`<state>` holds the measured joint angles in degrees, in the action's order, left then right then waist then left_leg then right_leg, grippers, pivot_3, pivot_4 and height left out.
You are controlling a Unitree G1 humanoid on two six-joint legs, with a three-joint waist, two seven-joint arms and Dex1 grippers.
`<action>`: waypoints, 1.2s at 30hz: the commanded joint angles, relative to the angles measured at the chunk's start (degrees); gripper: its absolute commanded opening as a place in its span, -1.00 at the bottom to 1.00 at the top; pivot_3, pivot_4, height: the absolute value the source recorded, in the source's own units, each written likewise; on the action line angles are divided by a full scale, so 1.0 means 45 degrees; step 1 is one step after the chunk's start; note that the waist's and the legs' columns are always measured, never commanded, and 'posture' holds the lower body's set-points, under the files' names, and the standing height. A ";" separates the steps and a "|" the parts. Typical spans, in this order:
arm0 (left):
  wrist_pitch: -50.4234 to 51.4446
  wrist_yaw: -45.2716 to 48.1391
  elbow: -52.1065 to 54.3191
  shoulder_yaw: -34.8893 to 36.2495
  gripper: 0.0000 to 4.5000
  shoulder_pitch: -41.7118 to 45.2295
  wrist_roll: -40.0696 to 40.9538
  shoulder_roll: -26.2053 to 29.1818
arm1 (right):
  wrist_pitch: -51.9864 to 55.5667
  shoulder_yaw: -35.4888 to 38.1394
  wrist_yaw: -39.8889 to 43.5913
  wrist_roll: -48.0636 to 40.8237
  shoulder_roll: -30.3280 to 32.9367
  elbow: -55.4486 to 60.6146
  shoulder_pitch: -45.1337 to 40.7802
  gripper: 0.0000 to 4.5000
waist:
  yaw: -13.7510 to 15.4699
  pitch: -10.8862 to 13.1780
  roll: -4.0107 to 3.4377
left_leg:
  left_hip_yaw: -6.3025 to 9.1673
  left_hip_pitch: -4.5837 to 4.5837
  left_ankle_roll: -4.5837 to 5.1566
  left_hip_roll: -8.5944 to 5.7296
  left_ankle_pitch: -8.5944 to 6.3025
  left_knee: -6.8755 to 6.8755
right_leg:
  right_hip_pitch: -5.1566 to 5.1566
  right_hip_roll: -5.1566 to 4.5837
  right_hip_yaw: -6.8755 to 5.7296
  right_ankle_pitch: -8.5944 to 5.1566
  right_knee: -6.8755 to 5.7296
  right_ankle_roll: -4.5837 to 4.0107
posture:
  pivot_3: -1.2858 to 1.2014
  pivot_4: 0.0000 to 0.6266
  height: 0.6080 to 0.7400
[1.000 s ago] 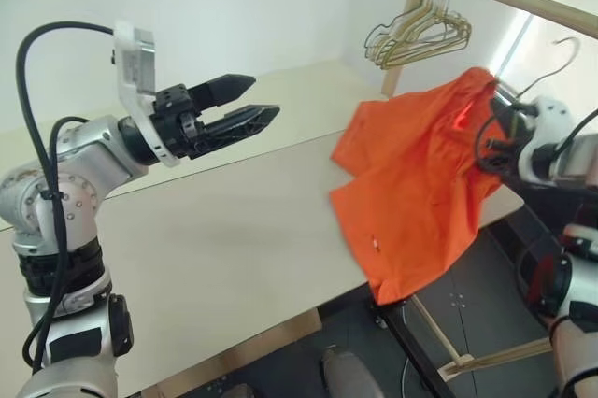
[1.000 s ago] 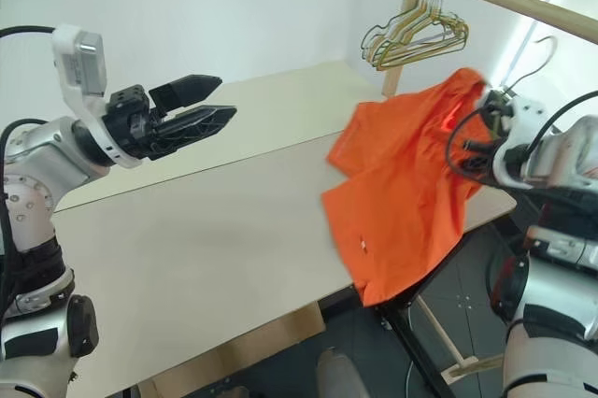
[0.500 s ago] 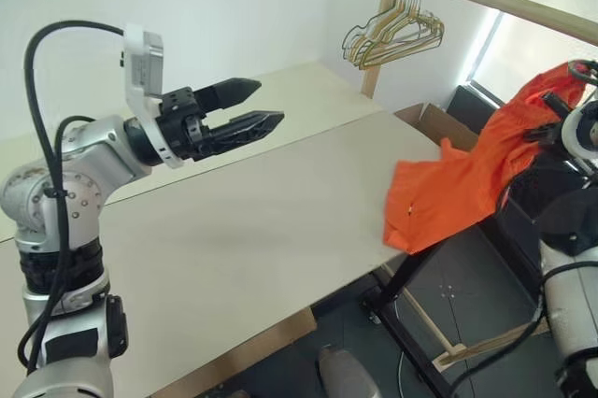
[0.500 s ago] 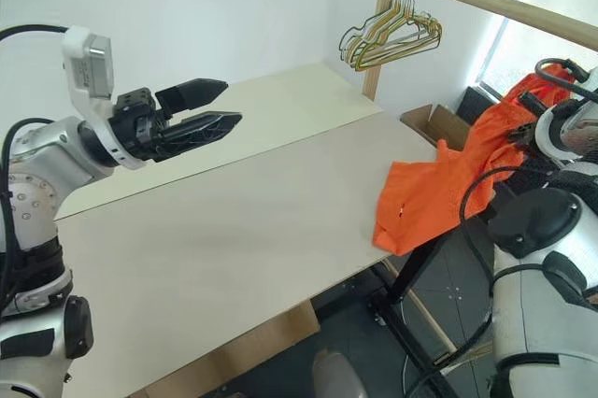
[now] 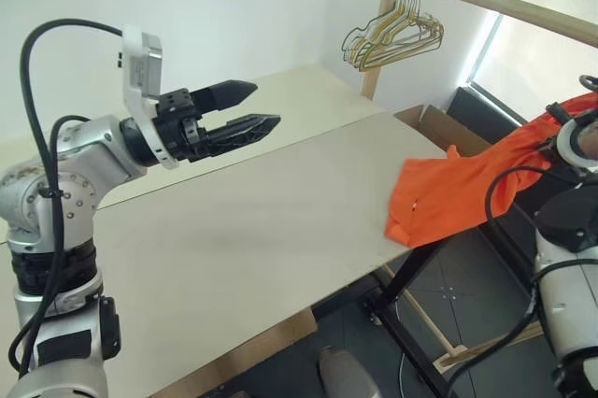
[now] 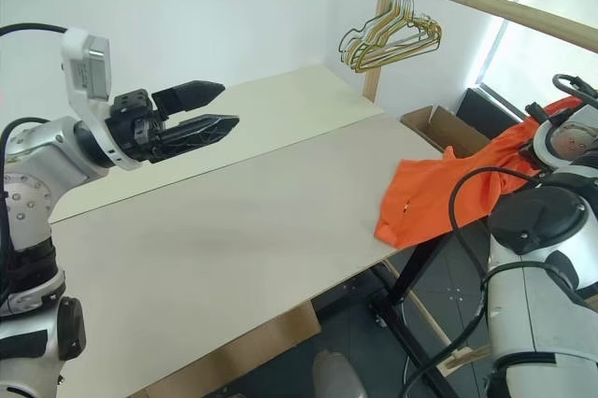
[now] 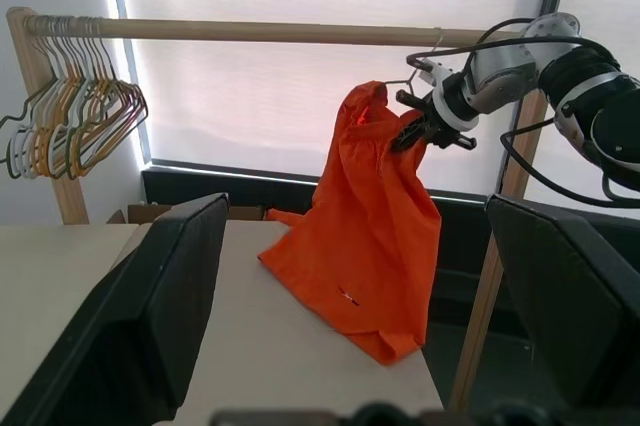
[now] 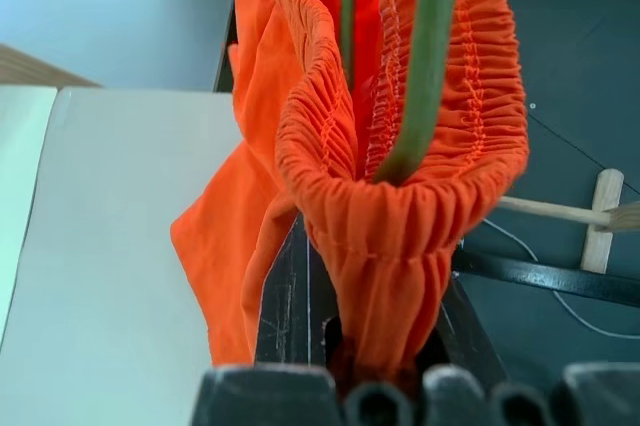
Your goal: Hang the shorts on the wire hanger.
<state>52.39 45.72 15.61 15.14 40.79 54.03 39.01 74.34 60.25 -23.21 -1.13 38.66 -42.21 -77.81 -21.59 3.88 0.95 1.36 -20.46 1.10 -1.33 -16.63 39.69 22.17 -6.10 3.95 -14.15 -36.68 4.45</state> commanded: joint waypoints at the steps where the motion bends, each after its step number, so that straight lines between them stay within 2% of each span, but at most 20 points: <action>1: -0.0371 -0.0022 0.0421 0.0173 1.00 0.0088 0.0060 0.0230 | -0.0745 -0.0600 -0.0034 -0.0469 0.0230 0.0030 0.0084 -0.71 | 0.0000 0.0000 0.0000 | 0.0000 0.0000 0.0000 0.0000 0.0000 -0.0001 | 0.0000 0.0000 0.0000 0.0000 0.0001 0.0000 | -0.21 -0.92 1.00; 2: -0.0354 -0.0036 0.0436 0.0186 1.00 0.0092 0.0080 0.0251 | -0.0848 -0.0839 -0.0027 -0.0499 0.0164 0.0133 0.0164 -0.62 | -0.0002 0.0000 0.0000 | -0.0001 0.0000 0.0000 0.0000 0.0000 -0.0001 | 0.0000 0.0000 0.0000 0.0000 0.0002 0.0001 | -0.20 -0.93 1.00; 6: -0.0352 0.0064 0.0444 0.0190 1.00 0.0145 0.0067 0.0437 | -0.1467 -0.1594 -0.0127 -0.0687 -0.0058 0.0655 0.0264 0.01 | -0.0008 -0.0002 -0.0002 | -0.0005 0.0003 0.0000 -0.0001 0.0000 -0.0002 | 0.0000 0.0000 0.0009 0.0004 0.0000 0.0007 | -0.20 -0.94 1.00; 10: -0.0370 0.0060 0.0392 0.0214 1.00 0.0205 0.0061 0.0606 | -0.2816 -0.3230 -0.0025 -0.0412 -0.0317 0.1602 0.0808 0.66 | 0.0038 -0.0002 -0.0004 | -0.0003 0.0005 0.0000 0.0001 0.0000 -0.0001 | 0.0000 0.0000 0.0008 0.0004 0.0000 0.0010 | -0.19 -0.94 1.00; 11: -0.0384 0.0065 0.0399 0.0204 1.00 0.0195 0.0037 0.0645 | -0.3244 -0.3776 -0.0026 -0.0245 -0.0406 0.1928 0.1083 0.78 | 0.0056 -0.0003 -0.0004 | -0.0002 0.0003 0.0000 0.0001 0.0000 0.0000 | 0.0000 0.0000 0.0007 0.0005 0.0001 0.0011 | -0.19 -0.94 1.00; 12: -0.0406 0.0093 0.0412 0.0199 1.00 0.0173 0.0011 0.0696 | -0.3846 -0.4566 0.0022 0.0057 -0.0502 0.2422 0.1500 0.98 | 0.0070 -0.0002 -0.0003 | -0.0002 0.0003 0.0000 0.0001 0.0000 0.0002 | 0.0000 0.0000 0.0007 0.0005 0.0003 0.0013 | -0.18 -0.94 1.00; 19: -0.0448 0.0063 0.0418 0.0293 1.00 0.0085 -0.0034 0.0968 | -0.8369 -0.9857 -0.0512 0.3162 -0.0763 0.5938 0.4243 0.98 | 0.0069 -0.0005 -0.0009 | -0.0002 0.0002 -0.0001 -0.0001 0.0000 0.0003 | 0.0020 -0.0007 0.0022 0.0008 -0.0015 0.0024 | -0.17 -0.92 1.00; 22: -0.0520 -0.0009 0.0447 0.0270 1.00 -0.0004 -0.0077 0.1058 | -0.9724 -1.1053 -0.0210 0.3787 -0.0985 0.6878 0.4885 0.98 | 0.0037 -0.0007 -0.0011 | -0.0003 0.0012 -0.0003 -0.0001 0.0000 0.0002 | 0.0020 -0.0004 0.0031 0.0009 -0.0021 0.0025 | -0.16 -0.92 1.00; 27: -0.0624 -0.0108 0.0677 0.0319 1.00 -0.0354 -0.0229 0.1219 | -1.1107 -1.1814 0.0679 0.3714 -0.1563 0.7414 0.5343 0.98 | 0.0225 -0.0006 -0.0009 | 0.0002 0.0025 -0.0003 -0.0001 -0.0001 0.0005 | 0.0005 0.0000 0.0029 0.0013 -0.0017 0.0031 | -0.13 -0.91 1.00; 29: -0.0647 -0.0130 0.0808 0.0407 1.00 -0.0613 -0.0334 0.1400 | -1.1754 -1.2054 0.1962 0.3123 -0.1696 0.7634 0.5407 0.98 | 0.0356 -0.0005 -0.0009 | 0.0001 0.0023 -0.0002 -0.0004 -0.0001 0.0004 | 0.0009 -0.0002 0.0034 0.0015 -0.0012 0.0033 | -0.12 -0.90 1.00; 32: -0.1034 -0.0134 0.1132 0.0562 1.00 -0.1401 -0.0843 0.1727 | -1.1587 -1.2075 0.5344 0.0896 -0.2036 0.8154 0.5406 0.98 | 0.0507 -0.0004 -0.0007 | 0.0002 0.0023 -0.0001 -0.0003 -0.0002 -0.0003 | 0.0018 0.0001 0.0034 0.0015 -0.0013 0.0033 | -0.10 -0.91 1.00; 36: -0.2159 0.0443 0.1676 0.0759 1.00 -0.3200 -0.2007 0.2433 | -1.0704 -1.2795 1.0279 -0.1647 -0.1636 0.9150 0.5780 0.98 | 0.0853 -0.0001 -0.0011 | 0.0003 0.0034 -0.0001 0.0010 -0.0003 -0.0014 | 0.0017 0.0010 0.0031 0.0015 -0.0008 0.0032 | -0.06 -0.89 1.00</action>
<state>45.27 46.52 21.22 16.48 27.40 46.94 48.10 24.52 3.44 14.79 -3.80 30.12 -5.21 -51.62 -17.75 3.87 0.90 1.40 -20.32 1.10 -1.27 -16.65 39.62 22.25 -6.05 4.04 -14.09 -36.71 4.59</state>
